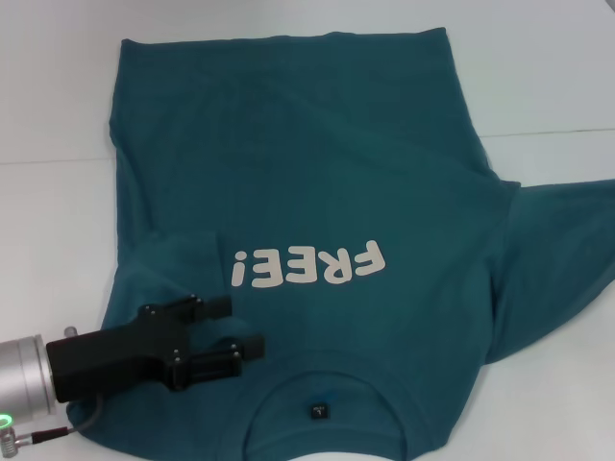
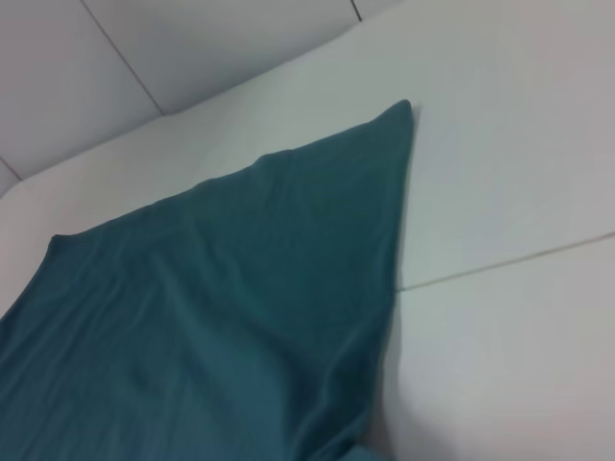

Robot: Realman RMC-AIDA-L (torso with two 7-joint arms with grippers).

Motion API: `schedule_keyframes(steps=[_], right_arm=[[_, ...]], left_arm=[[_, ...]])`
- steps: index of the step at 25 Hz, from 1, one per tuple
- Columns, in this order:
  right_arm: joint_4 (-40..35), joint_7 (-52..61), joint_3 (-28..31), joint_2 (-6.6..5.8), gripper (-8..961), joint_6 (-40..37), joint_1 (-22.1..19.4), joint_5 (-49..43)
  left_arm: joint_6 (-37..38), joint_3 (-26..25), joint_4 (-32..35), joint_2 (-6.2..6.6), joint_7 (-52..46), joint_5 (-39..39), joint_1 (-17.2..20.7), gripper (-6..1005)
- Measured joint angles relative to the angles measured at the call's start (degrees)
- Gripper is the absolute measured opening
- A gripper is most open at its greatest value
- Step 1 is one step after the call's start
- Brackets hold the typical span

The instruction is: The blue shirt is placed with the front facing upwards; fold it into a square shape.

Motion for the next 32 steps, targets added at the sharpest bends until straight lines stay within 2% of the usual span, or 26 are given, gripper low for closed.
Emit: schedule_keyframes(steps=[4, 10, 20, 32], right_arm=[[-0.3, 0.2, -0.1, -0.57, 10, -0.2, 0.6, -0.1], [-0.9, 0.4, -0.2, -0.73, 10, -0.9, 1.1, -0.2], [-1.5, -1.5, -2.2, 0.08, 11, -1.4, 0.8, -0.3], [-2.4, -1.7, -2.4, 0.01, 11, -2.2, 1.1, -2.7]], left_arm=[[0.1, 0.0, -0.1, 0.00, -0.3, -0.2, 0.0, 859], [-0.1, 0.0, -0.3, 0.00, -0.7, -0.2, 0.0, 859], [0.1, 0.0, -0.7, 0.00, -0.8, -0.3, 0.0, 860], [0.1, 0.1, -0.7, 0.00, -0.8, -0.3, 0.0, 860]])
